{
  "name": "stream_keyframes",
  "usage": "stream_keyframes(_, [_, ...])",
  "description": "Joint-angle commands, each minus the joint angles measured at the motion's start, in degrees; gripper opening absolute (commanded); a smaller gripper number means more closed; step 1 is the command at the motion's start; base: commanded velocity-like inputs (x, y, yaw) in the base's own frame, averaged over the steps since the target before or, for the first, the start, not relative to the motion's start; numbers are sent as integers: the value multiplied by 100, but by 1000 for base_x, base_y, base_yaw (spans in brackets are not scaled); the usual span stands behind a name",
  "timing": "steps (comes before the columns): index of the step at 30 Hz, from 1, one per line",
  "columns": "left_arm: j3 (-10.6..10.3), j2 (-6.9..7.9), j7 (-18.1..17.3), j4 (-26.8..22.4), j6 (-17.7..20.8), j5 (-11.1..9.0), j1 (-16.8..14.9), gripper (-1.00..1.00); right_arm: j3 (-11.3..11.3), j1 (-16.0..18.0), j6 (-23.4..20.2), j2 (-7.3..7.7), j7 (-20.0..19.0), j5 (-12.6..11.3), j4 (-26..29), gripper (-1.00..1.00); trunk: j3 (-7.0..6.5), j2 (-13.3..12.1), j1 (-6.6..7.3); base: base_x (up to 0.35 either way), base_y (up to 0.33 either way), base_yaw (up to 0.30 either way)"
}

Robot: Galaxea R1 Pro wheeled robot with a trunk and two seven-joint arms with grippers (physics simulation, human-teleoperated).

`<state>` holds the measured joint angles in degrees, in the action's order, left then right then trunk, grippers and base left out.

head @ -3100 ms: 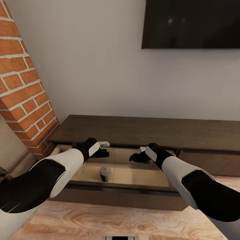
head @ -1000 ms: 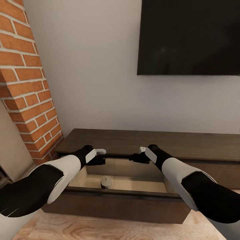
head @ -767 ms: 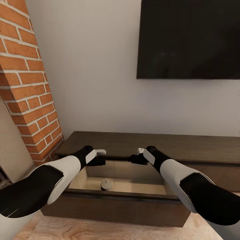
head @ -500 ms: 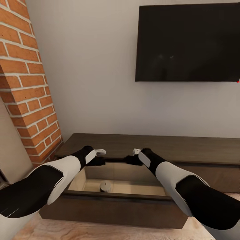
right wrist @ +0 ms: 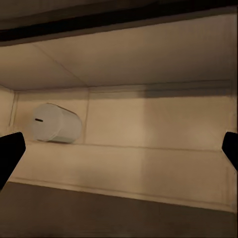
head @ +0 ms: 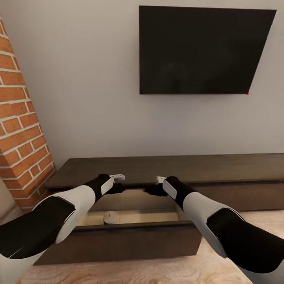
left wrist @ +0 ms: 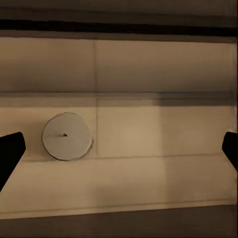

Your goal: Place each of the two pumpkins and all three candles from the living room inside a cabinet in the living room (use any cabinet), then make sure every cabinet is closed, and position the cauldron so it is next to a table in the living room.

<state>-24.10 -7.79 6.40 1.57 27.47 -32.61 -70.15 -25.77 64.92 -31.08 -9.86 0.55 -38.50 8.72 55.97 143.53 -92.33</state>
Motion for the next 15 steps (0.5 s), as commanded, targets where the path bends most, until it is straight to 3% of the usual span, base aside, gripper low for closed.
stream_keyframes(1, [-34, -3, 24, 12, 8, -61, -8, 100, -34, 3, -21, 2, 6, -26, 7, 100, 14, 3, 4, -202, -213, -188])
stream_keyframes(15, [-34, -3, 27, 17, -21, -53, 60, 100, -25, 3, -20, 11, 6, -26, 5, 100, 123, 3, 4, -222, -221, -182])
